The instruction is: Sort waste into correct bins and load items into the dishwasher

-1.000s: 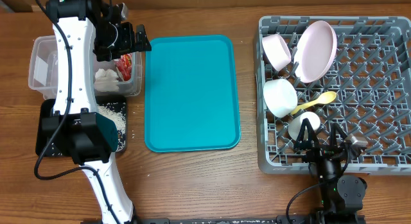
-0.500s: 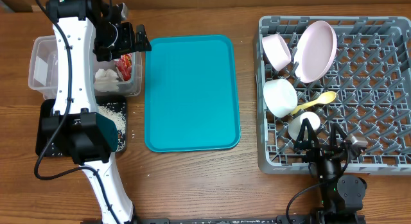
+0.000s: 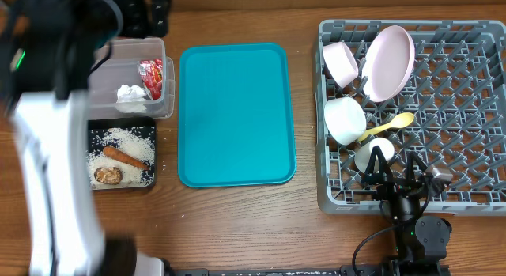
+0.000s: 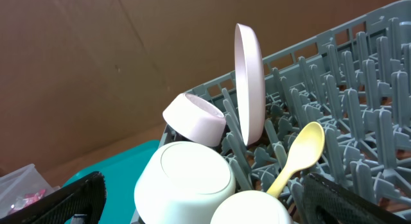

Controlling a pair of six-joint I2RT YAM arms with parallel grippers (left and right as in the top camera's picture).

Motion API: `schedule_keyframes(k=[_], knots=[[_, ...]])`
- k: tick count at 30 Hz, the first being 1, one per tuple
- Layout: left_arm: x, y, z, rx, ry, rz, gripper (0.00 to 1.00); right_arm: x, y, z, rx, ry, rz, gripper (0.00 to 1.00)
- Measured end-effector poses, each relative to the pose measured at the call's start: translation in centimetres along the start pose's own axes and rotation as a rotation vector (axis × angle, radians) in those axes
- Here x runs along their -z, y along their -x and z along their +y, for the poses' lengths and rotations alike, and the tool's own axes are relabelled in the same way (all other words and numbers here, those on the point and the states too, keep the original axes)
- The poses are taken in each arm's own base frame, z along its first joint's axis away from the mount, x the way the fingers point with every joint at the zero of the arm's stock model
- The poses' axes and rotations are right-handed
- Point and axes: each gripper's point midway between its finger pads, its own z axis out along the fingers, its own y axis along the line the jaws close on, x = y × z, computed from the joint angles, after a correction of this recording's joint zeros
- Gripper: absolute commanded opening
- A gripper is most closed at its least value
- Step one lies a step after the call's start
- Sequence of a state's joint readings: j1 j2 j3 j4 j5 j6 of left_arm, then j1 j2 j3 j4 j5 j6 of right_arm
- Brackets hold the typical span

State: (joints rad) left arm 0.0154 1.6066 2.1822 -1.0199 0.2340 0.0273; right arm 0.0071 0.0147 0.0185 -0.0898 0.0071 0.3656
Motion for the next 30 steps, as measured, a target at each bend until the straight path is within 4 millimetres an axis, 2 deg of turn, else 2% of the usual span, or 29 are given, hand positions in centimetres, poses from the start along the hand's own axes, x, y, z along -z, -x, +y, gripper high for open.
schedule_keyframes(k=[2,4,5,8,13,15,17,23,27,30], knots=[[3.5,1.6,-0.4,-0.038,0.018,-0.144,1.00,0.0,0.0,0.0,0.000,0.000,0.001,1.00],[5.8,1.8,-0.5,-0.061,0.033,-0.243,1.00,0.0,0.0,0.0,0.000,0.000,0.000,1.00],[6.5,1.1,-0.5,-0.067,0.039,-0.267,1.00,0.0,0.0,0.0,0.000,0.000,0.000,1.00],[6.7,-3.0,-0.3,-0.072,0.054,-0.278,1.00,0.0,0.0,0.0,0.000,0.001,0.000,1.00],[4.7,-13.0,0.3,-0.065,0.070,-0.235,1.00,0.0,0.0,0.0,0.000,0.001,0.000,1.00],[4.6,-16.6,0.3,-0.066,0.076,-0.236,1.00,0.0,0.0,0.0,0.000,0.002,0.000,1.00],[4.9,-19.3,0.1,-0.075,0.080,-0.268,1.00,0.0,0.0,0.0,0.000,0.001,0.001,1.00],[6.3,-23.3,-0.4,-0.126,0.094,-0.479,1.00,0.0,0.0,0.0,0.000,0.001,0.001,1.00],[6.2,-26.3,-0.2,-0.127,0.114,-0.521,1.00,0.0,0.0,0.0,0.000,0.001,0.001,1.00],[6.1,-27.7,0.1,-0.125,0.131,-0.540,1.00,0.0,0.0,0.0,0.000,0.002,0.001,1.00]])
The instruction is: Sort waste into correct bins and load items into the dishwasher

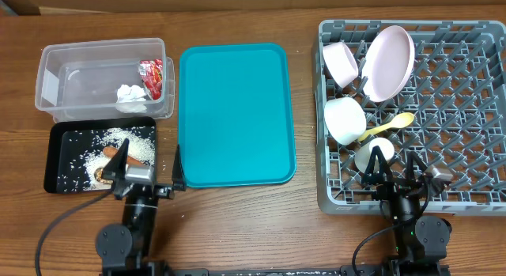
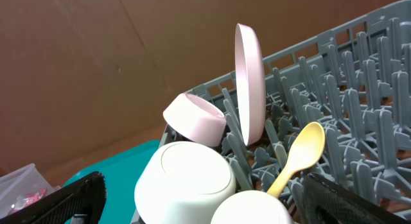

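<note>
The grey dishwasher rack (image 1: 466, 110) holds a pink plate (image 1: 389, 62) on edge, a pink bowl (image 1: 341, 61), an upturned white bowl (image 1: 345, 119), a yellow spoon (image 1: 391, 126) and a white cup (image 1: 371, 153). The right wrist view shows the same plate (image 2: 249, 83), pink bowl (image 2: 194, 118), white bowl (image 2: 185, 179) and spoon (image 2: 298, 153). My right gripper (image 1: 397, 159) rests open at the rack's front edge, holding nothing. The teal tray (image 1: 236, 114) is bare. My left gripper (image 1: 149, 149) sits open at the front left, by the black tray.
A clear bin (image 1: 59, 70) at the back left holds a red wrapper (image 1: 150, 77) and a crumpled white tissue (image 1: 129, 94). The black tray (image 1: 59, 161) in front of it holds scattered rice and an orange food piece (image 1: 126, 156).
My left arm was blurred over the bins and along the table's left side; now it is folded down at the front edge, gripper open. The right arm and the rack's contents have not changed.
</note>
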Controlling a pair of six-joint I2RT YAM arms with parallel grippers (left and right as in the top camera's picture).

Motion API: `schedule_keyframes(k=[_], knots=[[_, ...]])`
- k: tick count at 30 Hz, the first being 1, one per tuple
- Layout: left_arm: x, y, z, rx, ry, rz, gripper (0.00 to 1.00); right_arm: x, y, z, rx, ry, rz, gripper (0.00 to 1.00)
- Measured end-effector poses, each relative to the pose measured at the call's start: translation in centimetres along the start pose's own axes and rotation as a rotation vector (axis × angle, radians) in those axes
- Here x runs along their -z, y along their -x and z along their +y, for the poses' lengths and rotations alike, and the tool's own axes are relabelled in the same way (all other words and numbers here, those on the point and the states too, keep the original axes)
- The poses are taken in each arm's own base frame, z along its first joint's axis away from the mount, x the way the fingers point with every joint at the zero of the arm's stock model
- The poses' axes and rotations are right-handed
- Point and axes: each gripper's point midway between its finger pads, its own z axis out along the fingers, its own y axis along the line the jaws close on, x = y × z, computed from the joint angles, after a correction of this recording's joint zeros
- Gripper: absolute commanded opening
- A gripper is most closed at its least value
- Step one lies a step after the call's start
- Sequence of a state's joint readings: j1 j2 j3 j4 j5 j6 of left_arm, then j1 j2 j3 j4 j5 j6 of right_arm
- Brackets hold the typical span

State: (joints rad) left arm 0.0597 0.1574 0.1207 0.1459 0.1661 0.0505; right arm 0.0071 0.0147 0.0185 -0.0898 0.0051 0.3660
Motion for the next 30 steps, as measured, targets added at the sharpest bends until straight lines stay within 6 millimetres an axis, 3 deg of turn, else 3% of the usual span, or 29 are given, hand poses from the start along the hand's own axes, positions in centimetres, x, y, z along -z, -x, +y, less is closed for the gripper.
schedule_keyframes(k=[9,14,30], knots=[[0.8,-3.3,0.3,0.023,0.036,0.025,1.00,0.0,0.0,0.0,0.000,0.001,0.001,1.00],[1.2,-7.3,0.2,0.049,0.040,0.181,1.00,0.0,0.0,0.0,0.000,0.000,0.000,1.00],[1.2,-7.4,0.3,0.051,0.044,0.182,1.00,0.0,0.0,0.0,0.000,0.001,0.000,1.00]])
